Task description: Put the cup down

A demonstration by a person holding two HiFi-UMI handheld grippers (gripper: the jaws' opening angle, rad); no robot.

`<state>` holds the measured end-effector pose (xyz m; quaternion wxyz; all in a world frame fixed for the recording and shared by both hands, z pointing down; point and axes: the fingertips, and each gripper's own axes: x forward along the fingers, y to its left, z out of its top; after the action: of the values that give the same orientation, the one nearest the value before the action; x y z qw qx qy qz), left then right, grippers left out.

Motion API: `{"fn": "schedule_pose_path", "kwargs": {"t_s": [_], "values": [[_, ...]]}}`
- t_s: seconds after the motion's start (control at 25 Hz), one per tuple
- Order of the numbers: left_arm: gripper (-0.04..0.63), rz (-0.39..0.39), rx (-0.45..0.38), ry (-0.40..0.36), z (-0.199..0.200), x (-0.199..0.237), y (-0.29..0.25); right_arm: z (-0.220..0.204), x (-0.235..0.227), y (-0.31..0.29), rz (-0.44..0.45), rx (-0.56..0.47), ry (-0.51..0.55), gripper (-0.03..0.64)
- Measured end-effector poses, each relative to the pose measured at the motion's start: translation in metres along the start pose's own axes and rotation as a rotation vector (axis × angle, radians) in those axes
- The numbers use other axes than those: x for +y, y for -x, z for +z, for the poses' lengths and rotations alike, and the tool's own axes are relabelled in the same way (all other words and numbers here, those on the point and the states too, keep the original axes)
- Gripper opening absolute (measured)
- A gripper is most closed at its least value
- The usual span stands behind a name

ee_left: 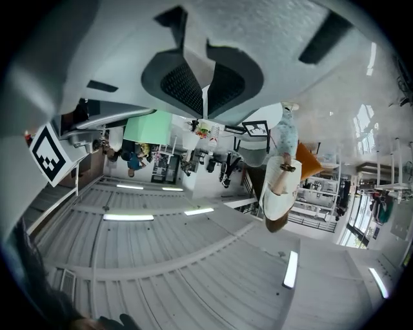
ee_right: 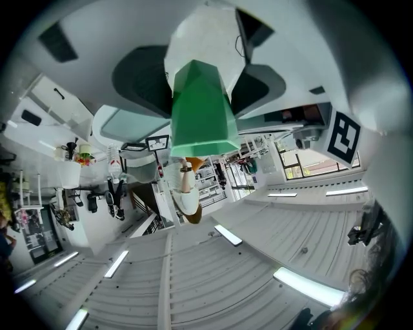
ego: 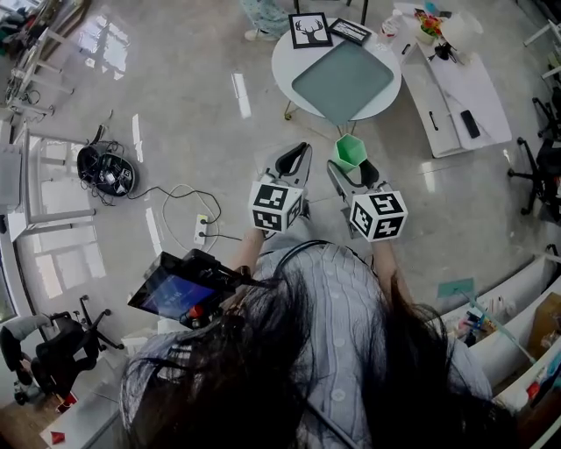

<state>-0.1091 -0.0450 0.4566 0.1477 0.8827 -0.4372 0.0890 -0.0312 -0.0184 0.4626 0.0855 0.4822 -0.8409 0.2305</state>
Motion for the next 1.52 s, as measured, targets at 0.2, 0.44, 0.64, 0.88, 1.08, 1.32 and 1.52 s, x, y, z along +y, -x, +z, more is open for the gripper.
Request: {"fn": "schedule_pose_path", "kwargs": {"t_s": [0.2,0.44,0.64,0.88,1.08,1.32,1.52], "values": [[0.029,-0.030,0.004,-0.001,0.009,0.023,-0.019,0.012,-0.009,-0.027,-0.032,-0.005,-0.018,0.301],[0.029,-0.065,0.027,0.005,0.014,0.067,-0.045,0.023,-0.014,-0.075,-0.069,0.001,-0.044,0.301],[0.029,-0.087,0.034,-0.003,0.014,0.064,-0.049,0.025,-0.015,-0.071,-0.092,-0.014,-0.052,0.301],[0.029,-0.118,0.043,-0.004,0.008,0.056,-0.049,0.020,-0.018,-0.065,-0.118,-0.014,-0.064,0.301],[0.029,-0.130,0.050,0.005,0.002,0.051,-0.047,0.018,-0.018,-0.062,-0.132,-0.012,-0.064,0.301],[0.029,-0.128,0.050,0.021,-0.002,0.051,-0.044,0.015,-0.018,-0.060,-0.139,0.000,-0.061,0.301],[0.029,-0.107,0.049,0.043,-0.006,0.055,-0.044,0.014,-0.024,-0.063,-0.141,0.014,-0.056,0.301]]}}
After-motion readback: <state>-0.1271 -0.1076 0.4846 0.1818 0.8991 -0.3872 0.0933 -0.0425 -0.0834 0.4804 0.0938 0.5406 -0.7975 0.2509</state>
